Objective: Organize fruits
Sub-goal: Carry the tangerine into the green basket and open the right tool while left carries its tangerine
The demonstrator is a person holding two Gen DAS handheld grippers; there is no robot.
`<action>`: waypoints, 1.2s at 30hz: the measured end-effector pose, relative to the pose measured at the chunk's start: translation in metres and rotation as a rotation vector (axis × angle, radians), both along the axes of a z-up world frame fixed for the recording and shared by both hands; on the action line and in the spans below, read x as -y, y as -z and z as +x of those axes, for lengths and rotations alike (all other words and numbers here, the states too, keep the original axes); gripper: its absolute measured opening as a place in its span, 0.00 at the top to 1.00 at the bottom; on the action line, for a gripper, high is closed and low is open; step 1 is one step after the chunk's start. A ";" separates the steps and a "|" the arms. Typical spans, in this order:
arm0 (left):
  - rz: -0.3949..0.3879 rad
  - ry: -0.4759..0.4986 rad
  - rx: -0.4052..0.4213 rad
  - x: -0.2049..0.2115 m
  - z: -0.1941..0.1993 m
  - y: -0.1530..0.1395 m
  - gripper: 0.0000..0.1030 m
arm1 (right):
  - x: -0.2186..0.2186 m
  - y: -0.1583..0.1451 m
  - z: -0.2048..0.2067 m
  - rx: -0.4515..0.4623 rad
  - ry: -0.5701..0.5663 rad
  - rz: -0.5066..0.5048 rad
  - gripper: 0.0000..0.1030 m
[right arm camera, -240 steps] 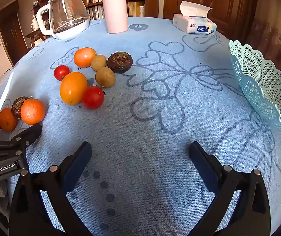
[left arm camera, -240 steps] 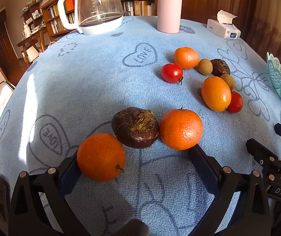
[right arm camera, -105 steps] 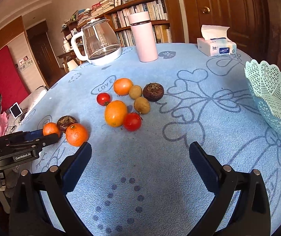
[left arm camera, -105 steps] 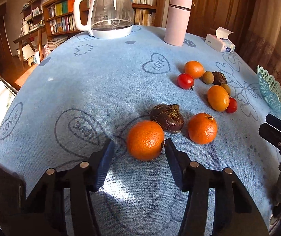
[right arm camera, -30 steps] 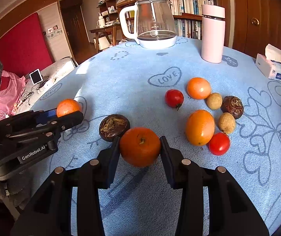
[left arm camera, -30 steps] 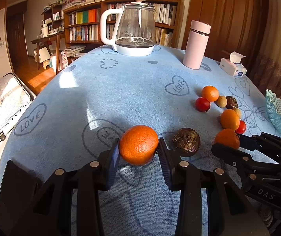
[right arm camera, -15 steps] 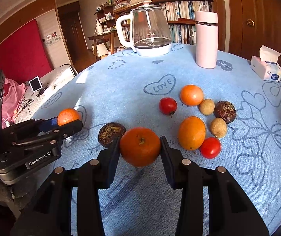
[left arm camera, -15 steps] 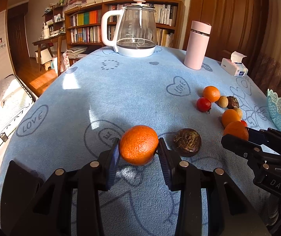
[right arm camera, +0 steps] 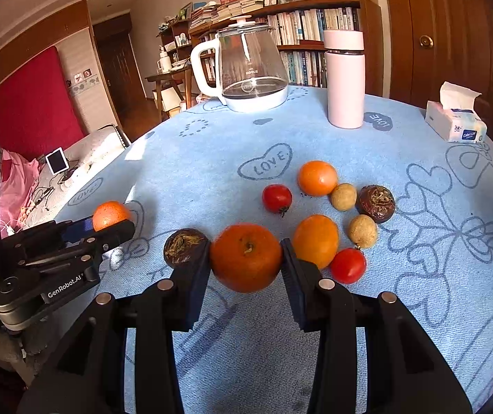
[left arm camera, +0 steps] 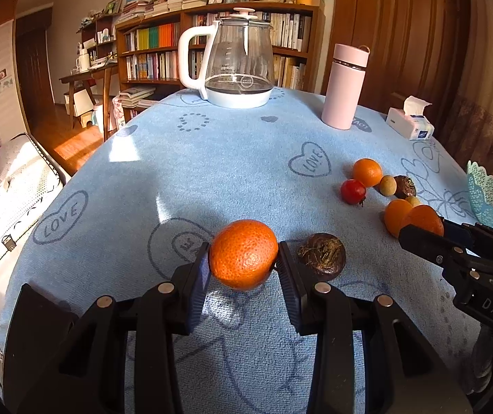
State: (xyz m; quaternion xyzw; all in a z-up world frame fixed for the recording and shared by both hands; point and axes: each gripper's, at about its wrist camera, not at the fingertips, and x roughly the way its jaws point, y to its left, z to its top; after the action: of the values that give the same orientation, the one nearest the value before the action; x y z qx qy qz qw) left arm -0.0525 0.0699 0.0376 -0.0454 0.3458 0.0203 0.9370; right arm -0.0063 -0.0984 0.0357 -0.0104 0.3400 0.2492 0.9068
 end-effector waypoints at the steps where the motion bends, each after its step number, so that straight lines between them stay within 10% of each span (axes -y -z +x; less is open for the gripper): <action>1: -0.002 0.004 0.004 0.001 -0.001 -0.001 0.63 | 0.003 -0.002 0.000 0.004 0.009 0.006 0.60; 36: 0.042 0.297 0.118 0.142 0.022 -0.057 0.63 | 0.270 -0.032 -0.001 0.096 0.743 -0.028 0.60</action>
State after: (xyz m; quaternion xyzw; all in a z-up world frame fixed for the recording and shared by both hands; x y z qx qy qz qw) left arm -0.0306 -0.0720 0.0945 0.0247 0.2924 -0.1142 0.9491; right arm -0.0072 -0.3687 0.0682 0.0897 0.2811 -0.1022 0.9500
